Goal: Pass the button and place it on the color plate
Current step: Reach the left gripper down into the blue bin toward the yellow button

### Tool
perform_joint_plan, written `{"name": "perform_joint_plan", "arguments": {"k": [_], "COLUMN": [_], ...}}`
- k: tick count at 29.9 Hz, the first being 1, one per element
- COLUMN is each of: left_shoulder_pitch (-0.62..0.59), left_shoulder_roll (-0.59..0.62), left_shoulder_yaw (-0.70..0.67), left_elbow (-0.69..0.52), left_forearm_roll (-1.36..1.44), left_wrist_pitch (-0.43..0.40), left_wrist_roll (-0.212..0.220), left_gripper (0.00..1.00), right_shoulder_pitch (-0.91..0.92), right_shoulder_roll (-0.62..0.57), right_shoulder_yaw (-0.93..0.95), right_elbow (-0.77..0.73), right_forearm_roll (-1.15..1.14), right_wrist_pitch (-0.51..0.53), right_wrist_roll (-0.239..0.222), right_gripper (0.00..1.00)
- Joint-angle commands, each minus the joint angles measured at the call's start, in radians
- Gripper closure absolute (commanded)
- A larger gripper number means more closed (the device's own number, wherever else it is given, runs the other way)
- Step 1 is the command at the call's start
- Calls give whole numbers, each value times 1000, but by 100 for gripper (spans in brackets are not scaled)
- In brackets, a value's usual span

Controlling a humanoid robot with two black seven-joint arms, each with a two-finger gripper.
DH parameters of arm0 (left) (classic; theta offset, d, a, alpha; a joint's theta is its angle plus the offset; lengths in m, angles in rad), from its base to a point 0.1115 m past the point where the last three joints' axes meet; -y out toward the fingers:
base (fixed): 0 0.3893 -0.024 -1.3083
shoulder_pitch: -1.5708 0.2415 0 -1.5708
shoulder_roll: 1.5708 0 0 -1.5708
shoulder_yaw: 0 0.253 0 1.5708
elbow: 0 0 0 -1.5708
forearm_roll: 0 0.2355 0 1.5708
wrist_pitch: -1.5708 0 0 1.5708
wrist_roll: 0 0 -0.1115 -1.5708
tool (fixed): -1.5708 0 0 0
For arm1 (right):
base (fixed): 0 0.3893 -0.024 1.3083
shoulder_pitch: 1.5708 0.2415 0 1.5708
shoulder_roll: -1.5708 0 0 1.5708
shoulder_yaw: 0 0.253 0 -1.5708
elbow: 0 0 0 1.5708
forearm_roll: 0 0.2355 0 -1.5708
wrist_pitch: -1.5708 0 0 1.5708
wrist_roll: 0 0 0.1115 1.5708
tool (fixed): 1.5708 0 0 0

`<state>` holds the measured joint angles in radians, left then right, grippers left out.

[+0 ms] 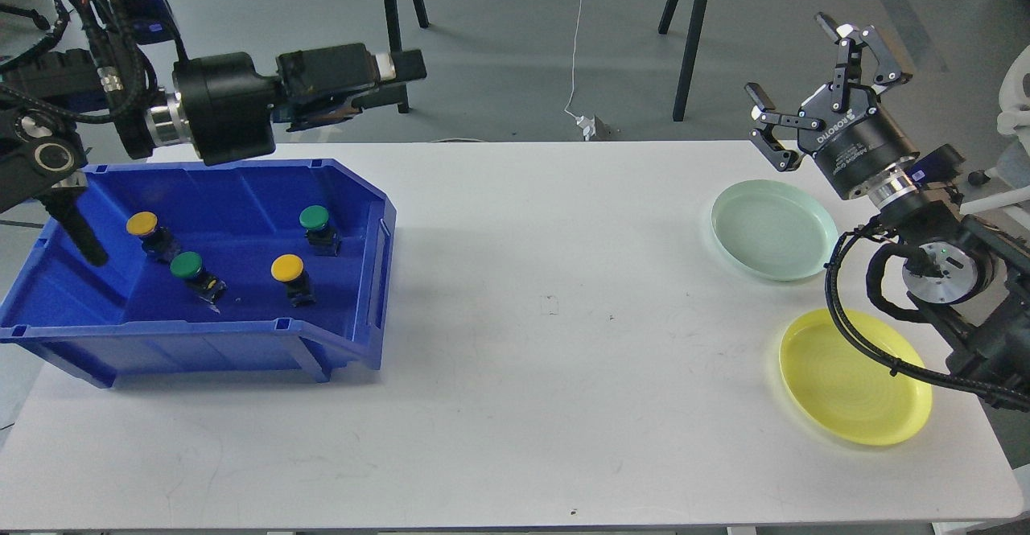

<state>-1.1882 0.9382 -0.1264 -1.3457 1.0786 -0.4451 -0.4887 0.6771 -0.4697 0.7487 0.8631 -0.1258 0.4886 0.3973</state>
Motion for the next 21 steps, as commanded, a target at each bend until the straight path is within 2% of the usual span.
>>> {"name": "perform_joint_plan", "arguments": {"k": [1, 5, 9, 21], "left_shoulder_pitch": [-116, -140, -136, -102], "left_shoulder_roll": [22, 11, -1, -125], "left_shoulder_yaw": [230, 347, 398, 507], "left_elbow": [32, 91, 112, 287], "left_forearm_roll": [197, 291, 345, 386], "left_wrist_pitch": [69, 103, 101, 103], "left_wrist_roll": [0, 0, 0, 0], "left_gripper": [13, 13, 13, 13], "right_shoulder_pitch": [-13, -27, -34, -60], "right_shoulder_roll": [3, 3, -3, -9], "right_shoulder_yaw": [0, -2, -2, 0], "right_elbow": [-4, -6, -7, -6], "right_forearm_roll": [0, 0, 0, 0], "right_wrist_pitch": [0, 0, 0, 0], "right_wrist_roll": [0, 0, 1, 1], "right_gripper": [0, 0, 0, 0]}}
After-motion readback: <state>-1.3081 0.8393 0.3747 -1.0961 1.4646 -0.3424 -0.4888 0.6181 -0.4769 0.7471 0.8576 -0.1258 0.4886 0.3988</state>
